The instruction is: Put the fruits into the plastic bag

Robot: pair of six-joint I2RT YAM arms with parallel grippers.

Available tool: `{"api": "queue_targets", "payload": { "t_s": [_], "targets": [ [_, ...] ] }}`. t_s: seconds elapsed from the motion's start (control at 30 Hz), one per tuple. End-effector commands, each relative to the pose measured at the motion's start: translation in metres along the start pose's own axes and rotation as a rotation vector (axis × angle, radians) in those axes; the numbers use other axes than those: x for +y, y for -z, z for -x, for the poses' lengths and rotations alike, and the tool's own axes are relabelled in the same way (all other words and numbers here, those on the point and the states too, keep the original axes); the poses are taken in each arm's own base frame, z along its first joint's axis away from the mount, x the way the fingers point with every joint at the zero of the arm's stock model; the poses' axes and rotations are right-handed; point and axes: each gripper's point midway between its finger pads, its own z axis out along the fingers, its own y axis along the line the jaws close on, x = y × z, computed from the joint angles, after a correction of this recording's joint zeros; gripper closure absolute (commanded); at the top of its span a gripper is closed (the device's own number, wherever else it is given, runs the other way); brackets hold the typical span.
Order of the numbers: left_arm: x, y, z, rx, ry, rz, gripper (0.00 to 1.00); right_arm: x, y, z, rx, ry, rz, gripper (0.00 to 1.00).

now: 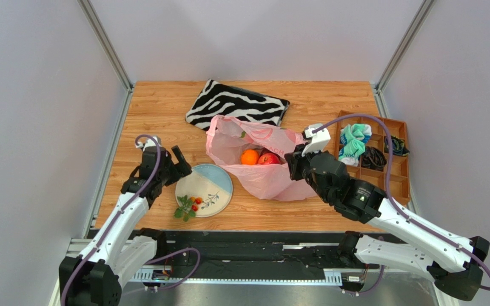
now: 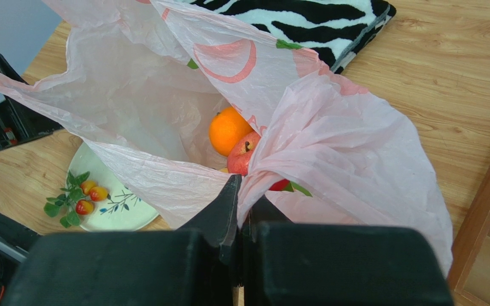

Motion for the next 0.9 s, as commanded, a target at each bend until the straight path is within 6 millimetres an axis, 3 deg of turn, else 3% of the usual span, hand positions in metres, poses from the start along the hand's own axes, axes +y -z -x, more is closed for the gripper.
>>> {"api": "queue_targets", "payload": {
  "t_s": [0.0,0.3,0.87],
  "targets": [
    [0.010,0.000,-0.017,0.063,0.042,0.046,0.02,-0.001,0.004,0.013,-0.048,-0.044,-0.007,1.00],
    [0.032,0.006,-0.061,0.211,0.056,0.108,0.06,-0.001,0.003,0.011,-0.049,-0.049,-0.001,1.00],
    [0.022,0.014,-0.104,0.397,0.096,0.045,0.30,-0.001,0.005,0.013,-0.060,-0.052,0.005,1.00]
  ]
}}
